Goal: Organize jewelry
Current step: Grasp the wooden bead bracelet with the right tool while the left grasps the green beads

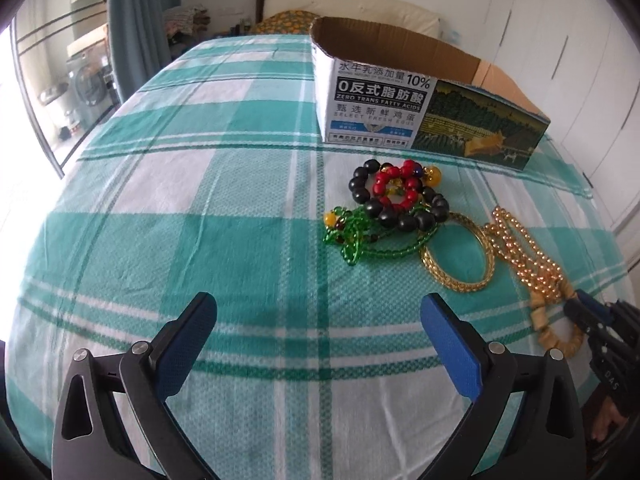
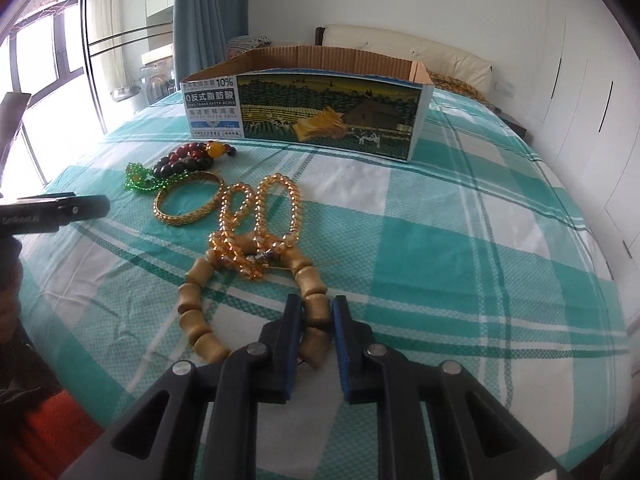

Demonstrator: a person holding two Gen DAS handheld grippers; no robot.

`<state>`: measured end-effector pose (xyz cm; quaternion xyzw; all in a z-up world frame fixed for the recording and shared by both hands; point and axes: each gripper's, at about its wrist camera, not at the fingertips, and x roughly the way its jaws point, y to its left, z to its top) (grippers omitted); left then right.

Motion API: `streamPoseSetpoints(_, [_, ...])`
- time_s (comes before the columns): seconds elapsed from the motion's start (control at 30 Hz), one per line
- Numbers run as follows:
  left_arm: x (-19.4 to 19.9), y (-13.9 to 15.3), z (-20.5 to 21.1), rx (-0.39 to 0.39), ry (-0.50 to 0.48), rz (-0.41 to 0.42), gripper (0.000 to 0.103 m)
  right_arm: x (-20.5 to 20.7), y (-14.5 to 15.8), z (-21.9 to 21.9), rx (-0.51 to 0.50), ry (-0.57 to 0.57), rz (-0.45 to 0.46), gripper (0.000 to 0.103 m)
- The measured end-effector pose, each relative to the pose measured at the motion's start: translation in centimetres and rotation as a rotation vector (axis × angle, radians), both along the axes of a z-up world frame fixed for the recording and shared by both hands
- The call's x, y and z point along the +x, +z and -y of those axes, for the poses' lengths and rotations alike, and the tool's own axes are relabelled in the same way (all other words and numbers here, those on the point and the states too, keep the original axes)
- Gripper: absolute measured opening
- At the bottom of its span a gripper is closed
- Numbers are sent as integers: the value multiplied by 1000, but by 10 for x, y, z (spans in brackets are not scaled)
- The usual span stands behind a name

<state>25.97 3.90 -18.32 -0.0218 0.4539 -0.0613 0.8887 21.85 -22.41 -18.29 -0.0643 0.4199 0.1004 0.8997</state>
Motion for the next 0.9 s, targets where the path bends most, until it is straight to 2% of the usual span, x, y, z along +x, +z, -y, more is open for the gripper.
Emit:
streamPoseSetpoints(0.03, [7,-2,2,11,-19,-9,93,0,0,3,2,-6,1,16])
streamPoseSetpoints(0.17, [25,-6,8,36,-62,-12,90,-2,0,9,9,-19,4,16])
streamPoseSetpoints(0.3, [34,-5,7,-12,-94,7,87,-1,0,8,2,-15,9,16])
streamPoseSetpoints(0.37, [37,-4,8,-35,-112,24,79,-1,-1,8,1,-10,9,16])
streamPoseSetpoints(0.4, [38,-3,9,-37,-126,30,68,0,0,9,5,-10,7,16])
streamPoseSetpoints(0.43, [39,-3,10,-36,-141,36,52,0,0,10,10,-11,4,16])
streamPoseSetpoints(0.47, [40,-3,12,-33,-157,40,44,0,1,11,18,-11,0,16])
streamPoseSetpoints(0.5, [39,-3,13,-29,-167,42,27,0,2,13,31,-13,1,16])
streamPoseSetpoints(0.53, [40,-2,13,-29,-173,43,22,0,6,15,50,-12,7,16])
streamPoseSetpoints(0.63, [38,0,9,-56,-165,47,17,-1,22,19,88,-1,35,15])
streamPoseSetpoints(0.9, [20,27,-6,-134,-109,108,15,0,79,20,140,35,150,15])
